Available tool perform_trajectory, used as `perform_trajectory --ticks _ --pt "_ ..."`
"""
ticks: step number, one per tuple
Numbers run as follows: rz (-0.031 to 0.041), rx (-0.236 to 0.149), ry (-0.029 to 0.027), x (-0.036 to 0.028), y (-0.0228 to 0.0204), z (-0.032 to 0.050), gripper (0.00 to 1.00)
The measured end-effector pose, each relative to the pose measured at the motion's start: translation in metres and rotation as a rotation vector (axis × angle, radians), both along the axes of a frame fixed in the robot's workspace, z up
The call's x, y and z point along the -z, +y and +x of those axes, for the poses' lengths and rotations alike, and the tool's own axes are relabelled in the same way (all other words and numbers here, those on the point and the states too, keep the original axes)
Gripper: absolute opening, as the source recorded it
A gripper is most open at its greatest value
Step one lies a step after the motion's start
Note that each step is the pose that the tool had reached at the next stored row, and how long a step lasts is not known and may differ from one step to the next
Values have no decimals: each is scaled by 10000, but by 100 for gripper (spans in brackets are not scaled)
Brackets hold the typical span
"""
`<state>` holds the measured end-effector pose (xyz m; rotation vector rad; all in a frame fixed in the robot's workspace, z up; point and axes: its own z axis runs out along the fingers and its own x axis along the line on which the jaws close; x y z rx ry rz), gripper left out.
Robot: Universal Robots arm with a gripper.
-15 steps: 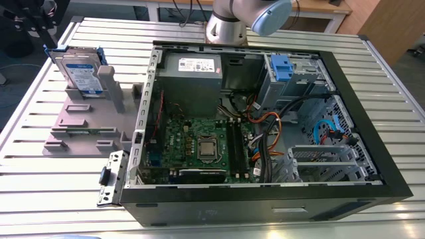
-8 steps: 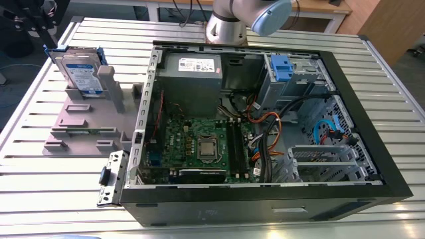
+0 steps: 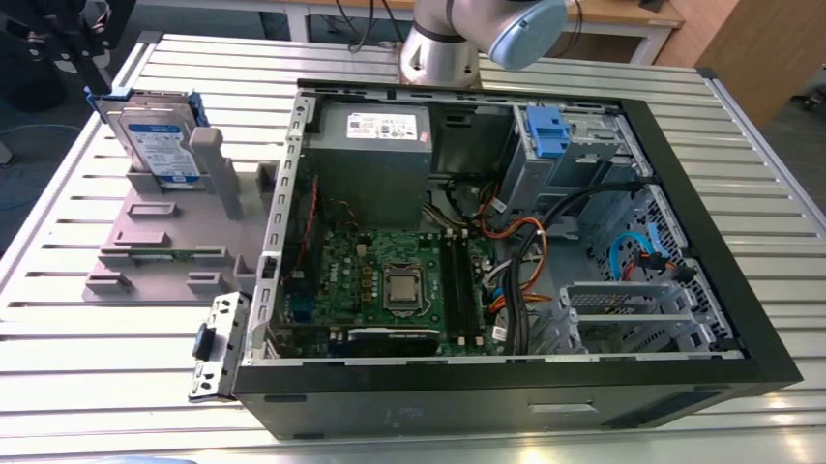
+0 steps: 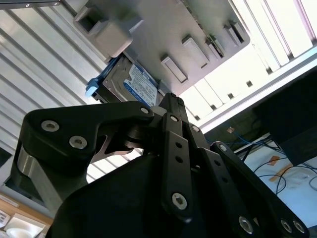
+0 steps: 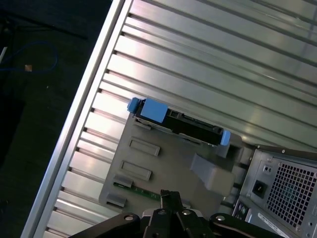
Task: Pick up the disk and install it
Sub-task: 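Pick up the disk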
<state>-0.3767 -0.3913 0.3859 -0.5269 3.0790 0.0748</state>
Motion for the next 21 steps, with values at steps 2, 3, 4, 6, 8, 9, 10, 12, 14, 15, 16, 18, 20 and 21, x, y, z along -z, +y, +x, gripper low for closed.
perform_trajectory --ticks 2,3,4,6,8,9,10,12,14,15,16,18,20,21 --pt "0 -38 0 0 0 0 11" --pt "0 -57 0 0 0 0 11" --pt "0 -76 0 0 0 0 11" --pt "0 -113 0 0 0 0 11" --pt "0 -151 0 0 0 0 11" --pt "0 -170 0 0 0 0 11" --pt "0 -189 0 0 0 0 11" --pt "0 -227 0 0 0 0 11" --pt "0 -264 0 0 0 0 11" --pt "0 -284 0 0 0 0 11" --pt "0 -303 0 0 0 0 11" --pt "0 -340 0 0 0 0 11" --pt "0 -377 0 0 0 0 11" --pt "0 -396 0 0 0 0 11"
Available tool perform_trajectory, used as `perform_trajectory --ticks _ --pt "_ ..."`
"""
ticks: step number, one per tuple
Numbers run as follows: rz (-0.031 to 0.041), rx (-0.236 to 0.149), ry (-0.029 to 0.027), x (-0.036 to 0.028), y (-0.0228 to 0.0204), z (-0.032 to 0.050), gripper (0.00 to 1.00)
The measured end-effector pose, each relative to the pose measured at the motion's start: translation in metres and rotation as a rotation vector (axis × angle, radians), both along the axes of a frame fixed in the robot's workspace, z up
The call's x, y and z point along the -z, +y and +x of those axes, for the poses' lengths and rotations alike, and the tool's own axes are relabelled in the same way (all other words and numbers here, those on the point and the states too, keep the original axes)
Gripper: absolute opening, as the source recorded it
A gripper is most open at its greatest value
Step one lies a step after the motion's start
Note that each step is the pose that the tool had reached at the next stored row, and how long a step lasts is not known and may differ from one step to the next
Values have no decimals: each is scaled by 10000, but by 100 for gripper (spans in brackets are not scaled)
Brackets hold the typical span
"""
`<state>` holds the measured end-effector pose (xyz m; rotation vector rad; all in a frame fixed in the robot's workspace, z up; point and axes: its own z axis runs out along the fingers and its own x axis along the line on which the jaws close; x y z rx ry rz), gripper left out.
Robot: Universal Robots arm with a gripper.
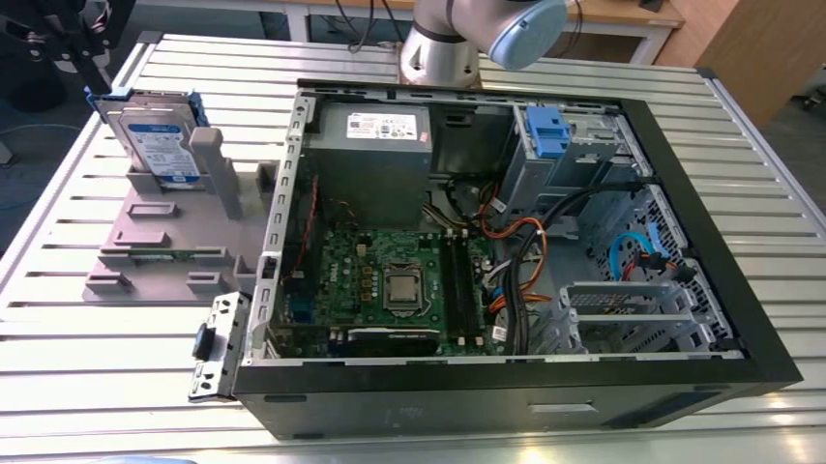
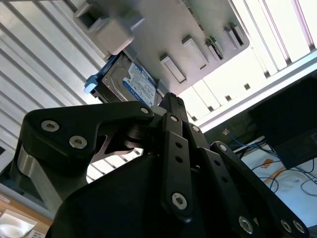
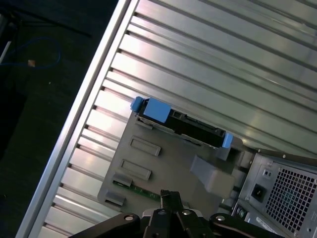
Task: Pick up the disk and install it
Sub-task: 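Pick up the disk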
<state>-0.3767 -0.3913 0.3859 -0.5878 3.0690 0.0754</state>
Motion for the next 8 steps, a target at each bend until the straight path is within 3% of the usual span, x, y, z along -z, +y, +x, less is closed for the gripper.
perform_trajectory --ticks 8 --pt "0 -149 0 0 0 0 11"
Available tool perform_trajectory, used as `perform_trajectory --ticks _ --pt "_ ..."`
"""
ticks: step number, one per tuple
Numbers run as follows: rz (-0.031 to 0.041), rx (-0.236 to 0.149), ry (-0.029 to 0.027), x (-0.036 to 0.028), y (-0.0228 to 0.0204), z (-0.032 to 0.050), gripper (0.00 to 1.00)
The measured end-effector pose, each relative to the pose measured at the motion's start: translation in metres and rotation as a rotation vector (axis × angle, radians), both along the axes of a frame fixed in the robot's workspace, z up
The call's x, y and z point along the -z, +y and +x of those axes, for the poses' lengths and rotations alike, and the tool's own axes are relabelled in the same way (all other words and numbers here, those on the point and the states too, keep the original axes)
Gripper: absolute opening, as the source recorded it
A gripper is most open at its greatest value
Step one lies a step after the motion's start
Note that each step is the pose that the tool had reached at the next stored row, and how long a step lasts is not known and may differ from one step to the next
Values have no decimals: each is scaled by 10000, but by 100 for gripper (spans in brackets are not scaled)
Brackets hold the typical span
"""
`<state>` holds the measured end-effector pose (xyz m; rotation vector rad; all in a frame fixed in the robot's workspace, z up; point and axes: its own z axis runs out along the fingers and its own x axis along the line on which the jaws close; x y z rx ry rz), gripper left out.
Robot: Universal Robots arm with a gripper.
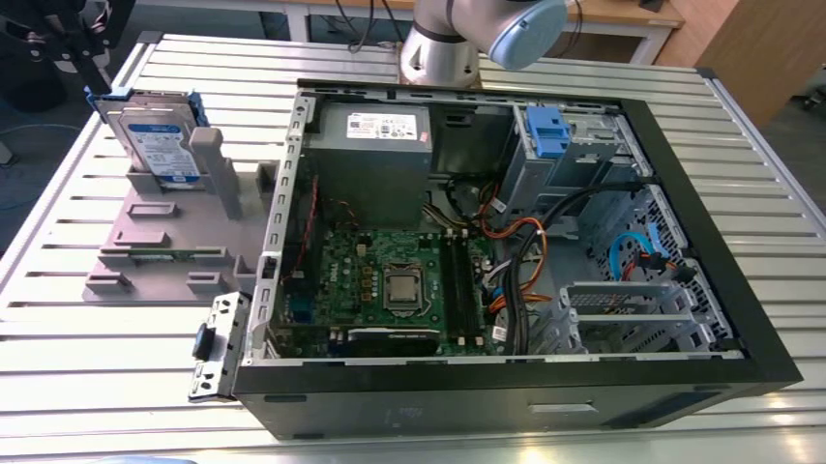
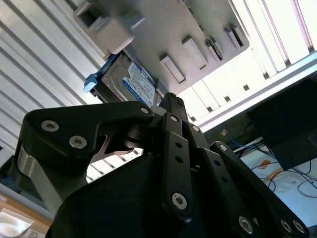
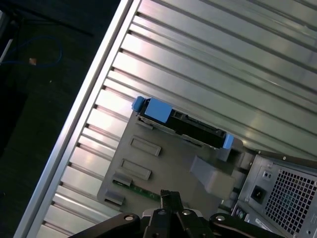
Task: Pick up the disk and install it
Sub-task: 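Pick up the disk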
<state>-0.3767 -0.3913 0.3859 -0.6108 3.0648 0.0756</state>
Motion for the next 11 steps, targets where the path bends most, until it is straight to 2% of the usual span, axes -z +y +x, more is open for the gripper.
perform_trajectory --ticks 11 --pt "0 -190 0 0 0 0 11"
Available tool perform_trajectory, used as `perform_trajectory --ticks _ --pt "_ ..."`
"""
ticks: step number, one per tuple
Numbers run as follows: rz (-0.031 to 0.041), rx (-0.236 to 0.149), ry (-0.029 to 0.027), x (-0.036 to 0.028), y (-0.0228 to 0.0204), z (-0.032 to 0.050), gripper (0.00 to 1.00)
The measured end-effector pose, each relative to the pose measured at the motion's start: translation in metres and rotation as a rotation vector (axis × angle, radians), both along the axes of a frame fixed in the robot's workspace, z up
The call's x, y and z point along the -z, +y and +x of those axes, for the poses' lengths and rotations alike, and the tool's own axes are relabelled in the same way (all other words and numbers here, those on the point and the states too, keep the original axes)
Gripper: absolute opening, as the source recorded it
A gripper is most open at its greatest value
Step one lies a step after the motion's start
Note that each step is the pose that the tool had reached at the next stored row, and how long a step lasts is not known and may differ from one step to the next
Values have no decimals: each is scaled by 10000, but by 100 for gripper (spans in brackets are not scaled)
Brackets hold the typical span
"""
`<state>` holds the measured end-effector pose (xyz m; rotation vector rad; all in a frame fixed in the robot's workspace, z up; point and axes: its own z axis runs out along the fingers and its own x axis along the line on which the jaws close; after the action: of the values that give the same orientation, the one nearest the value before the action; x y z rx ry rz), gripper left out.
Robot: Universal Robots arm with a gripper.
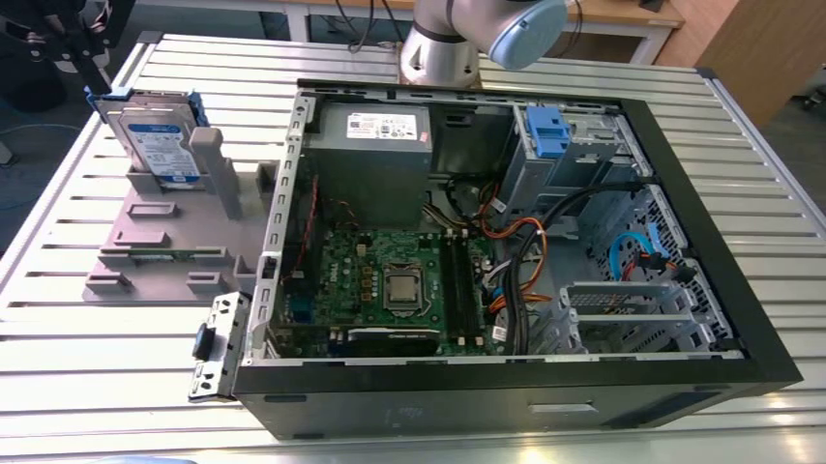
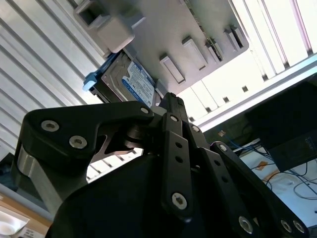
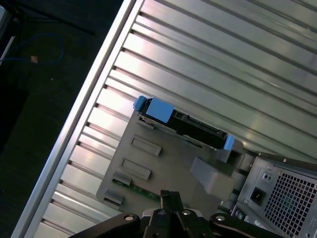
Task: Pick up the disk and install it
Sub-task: 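Pick up the disk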
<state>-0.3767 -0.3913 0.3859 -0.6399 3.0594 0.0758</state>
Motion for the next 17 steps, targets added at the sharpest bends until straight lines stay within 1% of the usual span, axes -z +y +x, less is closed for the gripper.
perform_trajectory --ticks 17 --pt "0 -287 0 0 0 0 11"
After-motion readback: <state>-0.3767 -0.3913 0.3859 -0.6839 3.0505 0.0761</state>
